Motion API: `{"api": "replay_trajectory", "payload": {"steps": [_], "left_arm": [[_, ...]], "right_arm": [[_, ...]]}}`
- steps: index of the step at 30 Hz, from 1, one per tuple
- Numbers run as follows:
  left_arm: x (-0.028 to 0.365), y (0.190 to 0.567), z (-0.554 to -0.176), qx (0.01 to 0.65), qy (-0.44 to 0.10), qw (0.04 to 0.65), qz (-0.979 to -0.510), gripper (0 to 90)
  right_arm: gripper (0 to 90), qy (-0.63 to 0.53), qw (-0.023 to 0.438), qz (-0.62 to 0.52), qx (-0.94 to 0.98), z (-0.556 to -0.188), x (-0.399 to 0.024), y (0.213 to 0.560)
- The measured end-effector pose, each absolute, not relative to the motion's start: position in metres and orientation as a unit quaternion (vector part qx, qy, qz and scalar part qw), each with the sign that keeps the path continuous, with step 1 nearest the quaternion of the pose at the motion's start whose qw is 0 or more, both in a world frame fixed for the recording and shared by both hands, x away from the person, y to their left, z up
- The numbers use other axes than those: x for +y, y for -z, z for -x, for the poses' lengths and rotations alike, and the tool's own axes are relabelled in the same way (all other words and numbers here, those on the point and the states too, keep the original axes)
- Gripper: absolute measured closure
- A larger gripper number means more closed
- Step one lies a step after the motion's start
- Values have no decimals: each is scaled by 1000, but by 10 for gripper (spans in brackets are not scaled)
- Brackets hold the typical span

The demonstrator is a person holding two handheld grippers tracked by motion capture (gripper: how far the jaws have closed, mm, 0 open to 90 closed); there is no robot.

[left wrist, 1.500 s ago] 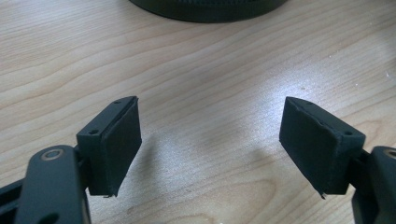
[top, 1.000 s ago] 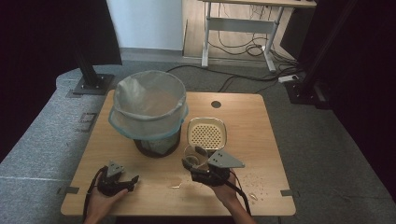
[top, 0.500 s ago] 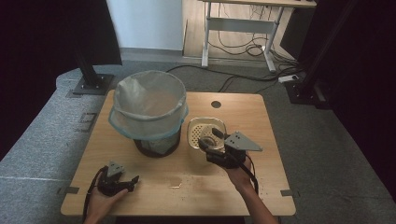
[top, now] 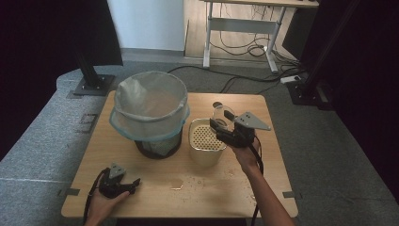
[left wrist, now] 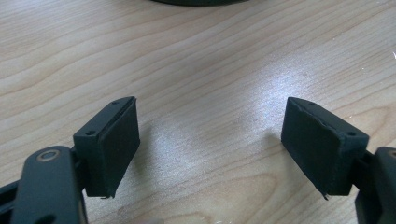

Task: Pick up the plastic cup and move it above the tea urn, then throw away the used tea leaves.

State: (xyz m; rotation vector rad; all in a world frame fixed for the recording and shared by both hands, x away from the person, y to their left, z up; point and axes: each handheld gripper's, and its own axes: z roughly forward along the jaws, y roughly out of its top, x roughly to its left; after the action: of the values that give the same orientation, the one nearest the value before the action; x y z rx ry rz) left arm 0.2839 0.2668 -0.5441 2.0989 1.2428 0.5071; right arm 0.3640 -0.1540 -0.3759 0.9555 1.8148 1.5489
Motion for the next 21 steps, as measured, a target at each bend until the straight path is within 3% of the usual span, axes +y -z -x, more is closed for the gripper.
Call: {"api": "replay_trajectory", "payload": {"steps": [11, 21], "left_arm": [[268, 544, -284, 474, -188, 320, -798, 196], [269, 545, -284, 475, -186, 320, -798, 195]], "right_arm": [[352, -563, 284, -375, 679, -389, -155, 374], [351, -530, 325, -348, 701, -401, -153, 371]]}}
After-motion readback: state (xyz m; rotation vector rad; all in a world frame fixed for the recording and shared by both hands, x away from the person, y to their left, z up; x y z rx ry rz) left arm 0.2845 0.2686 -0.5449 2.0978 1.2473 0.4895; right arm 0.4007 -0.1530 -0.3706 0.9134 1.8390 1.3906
